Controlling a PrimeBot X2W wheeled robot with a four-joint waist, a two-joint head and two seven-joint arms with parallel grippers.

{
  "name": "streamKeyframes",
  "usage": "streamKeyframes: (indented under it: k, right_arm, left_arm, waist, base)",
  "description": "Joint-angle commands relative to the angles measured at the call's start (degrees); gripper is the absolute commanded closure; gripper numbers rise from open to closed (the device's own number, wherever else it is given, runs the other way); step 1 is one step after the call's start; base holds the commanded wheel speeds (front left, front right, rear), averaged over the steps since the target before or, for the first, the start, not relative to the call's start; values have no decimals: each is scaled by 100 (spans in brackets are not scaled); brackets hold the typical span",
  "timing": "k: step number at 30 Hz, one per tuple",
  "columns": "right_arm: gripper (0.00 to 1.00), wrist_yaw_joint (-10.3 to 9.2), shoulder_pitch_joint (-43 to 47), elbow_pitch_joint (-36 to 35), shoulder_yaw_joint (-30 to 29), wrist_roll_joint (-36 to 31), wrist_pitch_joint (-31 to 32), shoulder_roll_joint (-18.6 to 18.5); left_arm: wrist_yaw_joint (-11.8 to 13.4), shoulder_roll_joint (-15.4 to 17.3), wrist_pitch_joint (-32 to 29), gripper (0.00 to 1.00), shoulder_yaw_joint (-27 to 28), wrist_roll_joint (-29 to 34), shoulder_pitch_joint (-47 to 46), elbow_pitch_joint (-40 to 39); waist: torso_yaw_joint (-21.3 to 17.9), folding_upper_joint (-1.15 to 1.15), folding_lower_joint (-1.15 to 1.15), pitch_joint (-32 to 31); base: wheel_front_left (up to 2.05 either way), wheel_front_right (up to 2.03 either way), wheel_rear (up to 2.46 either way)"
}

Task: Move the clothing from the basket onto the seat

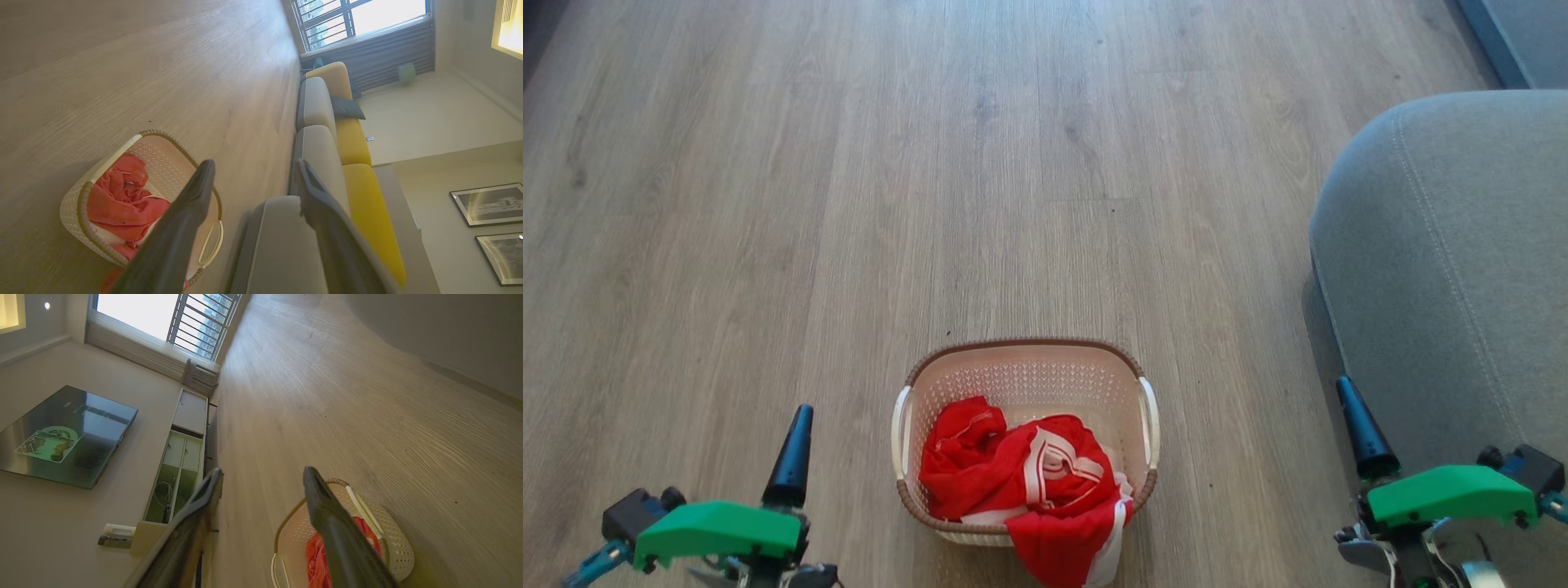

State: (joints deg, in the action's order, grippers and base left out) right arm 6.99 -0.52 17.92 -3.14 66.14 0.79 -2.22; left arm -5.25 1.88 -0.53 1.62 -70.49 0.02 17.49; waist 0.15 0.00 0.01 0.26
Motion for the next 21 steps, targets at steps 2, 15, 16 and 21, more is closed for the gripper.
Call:
streamKeyframes:
  k: [2, 15, 16, 21]
  right_arm:
    - [0, 15, -310, -234, 88, -278, -98, -104]
    - [0, 20, -384, -239, 276, -1227, -317, -172]
    - [0, 20, -390, -239, 287, -1301, -334, -178]
    - [0, 22, -410, -233, 353, -1669, -419, -211]
  left_arm:
    - [32, 45, 82, 0, 1, 263, -269, -236]
    - [99, 53, 300, 0, -51, 1171, -290, -328]
    - [104, 53, 317, 0, -49, 1242, -291, -334]
    - [120, 56, 401, 0, -41, 1590, -294, -358]
  waist:
    - [2, 0, 0, 1]
    - [13, 0, 0, 24]
    - [13, 0, 0, 25]
    - [15, 0, 0, 20]
  base:
    - [0, 0, 0]
    - [0, 0, 0]
    - [0, 0, 0]
    - [0, 0, 0]
